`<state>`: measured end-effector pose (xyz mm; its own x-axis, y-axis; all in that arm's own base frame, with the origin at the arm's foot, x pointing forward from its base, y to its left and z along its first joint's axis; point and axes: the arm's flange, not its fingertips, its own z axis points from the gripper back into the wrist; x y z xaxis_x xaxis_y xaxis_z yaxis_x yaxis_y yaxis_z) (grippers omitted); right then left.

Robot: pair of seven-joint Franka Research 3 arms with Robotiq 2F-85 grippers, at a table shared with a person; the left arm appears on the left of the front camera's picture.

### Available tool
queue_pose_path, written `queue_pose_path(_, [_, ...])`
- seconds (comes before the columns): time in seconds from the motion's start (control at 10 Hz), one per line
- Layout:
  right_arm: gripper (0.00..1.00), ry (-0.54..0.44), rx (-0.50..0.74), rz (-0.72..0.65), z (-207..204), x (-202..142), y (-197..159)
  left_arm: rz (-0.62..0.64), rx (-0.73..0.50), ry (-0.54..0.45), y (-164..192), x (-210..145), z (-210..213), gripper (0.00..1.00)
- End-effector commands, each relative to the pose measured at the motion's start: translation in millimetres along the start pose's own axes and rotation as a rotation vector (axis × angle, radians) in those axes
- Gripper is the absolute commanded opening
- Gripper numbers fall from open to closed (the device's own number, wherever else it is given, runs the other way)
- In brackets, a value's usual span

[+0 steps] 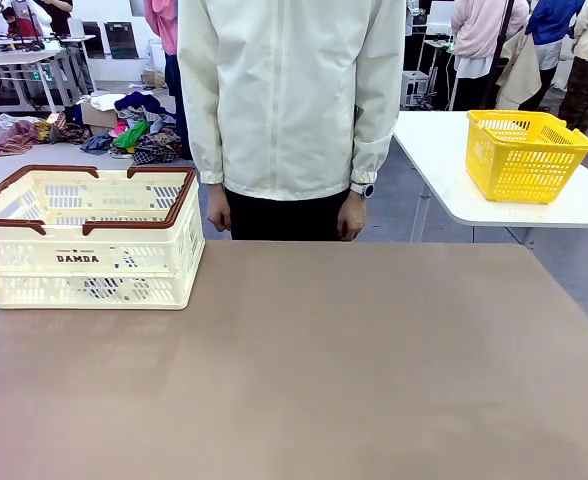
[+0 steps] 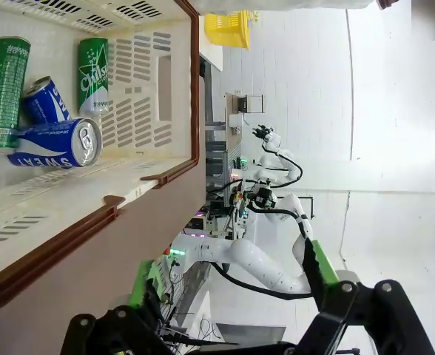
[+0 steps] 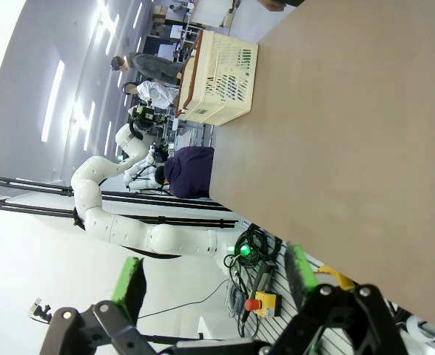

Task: Place the drinks into the Shopping basket.
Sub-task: Pick up one drink and place it into the Shopping basket.

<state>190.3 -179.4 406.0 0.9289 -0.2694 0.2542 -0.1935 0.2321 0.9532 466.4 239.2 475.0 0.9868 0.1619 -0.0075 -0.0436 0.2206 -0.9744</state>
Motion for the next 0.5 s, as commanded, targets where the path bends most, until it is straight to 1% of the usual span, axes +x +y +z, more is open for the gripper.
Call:
queue_pose_path(0.0, [1.00,-0.013,0.013,-0.003,0.6,3.3,5.7,-0.018,0.007,0.010,-3.0,-3.1,0.9,1.00])
queue_pose_path(0.4, [1.00,-0.013,0.013,-0.003,0.6,3.3,5.7,-0.018,0.007,0.010,-3.0,-3.1,0.9,1.00])
